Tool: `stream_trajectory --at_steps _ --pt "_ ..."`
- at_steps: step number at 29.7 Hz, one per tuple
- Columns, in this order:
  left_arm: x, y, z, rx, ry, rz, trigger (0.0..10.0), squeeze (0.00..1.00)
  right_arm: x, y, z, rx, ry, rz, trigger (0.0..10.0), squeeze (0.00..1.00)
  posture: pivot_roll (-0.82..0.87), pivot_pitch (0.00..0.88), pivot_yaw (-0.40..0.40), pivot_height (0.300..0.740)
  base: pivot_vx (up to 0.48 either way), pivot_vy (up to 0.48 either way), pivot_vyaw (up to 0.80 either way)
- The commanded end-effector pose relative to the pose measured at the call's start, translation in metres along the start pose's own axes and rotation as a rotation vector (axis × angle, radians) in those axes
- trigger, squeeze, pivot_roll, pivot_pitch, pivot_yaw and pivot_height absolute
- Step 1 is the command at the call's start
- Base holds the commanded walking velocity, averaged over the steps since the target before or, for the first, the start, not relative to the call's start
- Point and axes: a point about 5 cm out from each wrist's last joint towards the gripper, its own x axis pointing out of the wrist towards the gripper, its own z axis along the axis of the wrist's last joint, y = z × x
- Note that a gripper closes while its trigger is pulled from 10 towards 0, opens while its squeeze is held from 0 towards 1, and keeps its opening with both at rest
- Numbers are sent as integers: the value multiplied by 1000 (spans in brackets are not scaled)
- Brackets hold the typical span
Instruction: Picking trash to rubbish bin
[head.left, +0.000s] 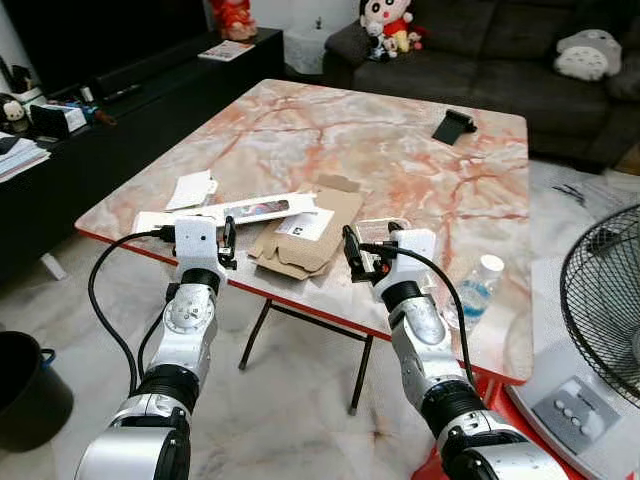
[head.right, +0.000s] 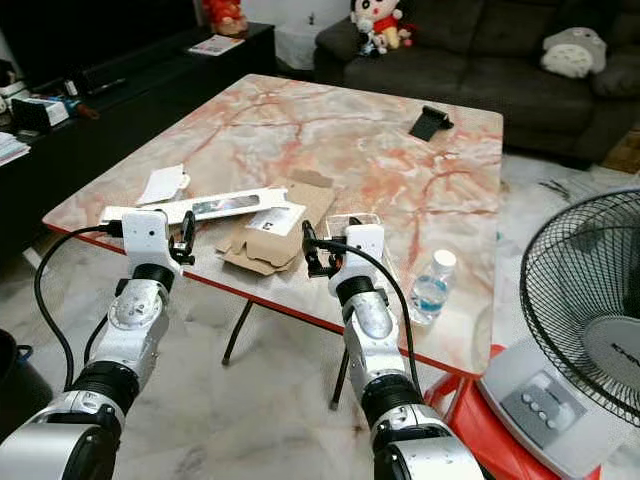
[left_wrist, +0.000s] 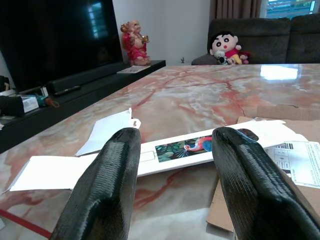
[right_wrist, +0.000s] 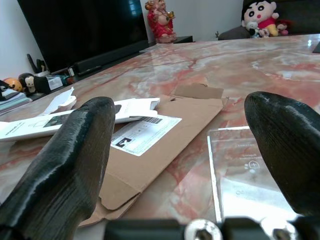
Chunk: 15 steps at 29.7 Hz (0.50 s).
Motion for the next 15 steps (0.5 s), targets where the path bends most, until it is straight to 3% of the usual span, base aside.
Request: stream_trajectory --at_steps 1,15 --pt "1 2 1 -3 0 17 10000 0 4 3 4 0 -9 8 10000 0 4 0 -21 740 292 0 0" --pt "2 5 2 4 1 25 10000 0 5 6 5 -3 -10 19 10000 0 3 0 -20 740 318 0 0"
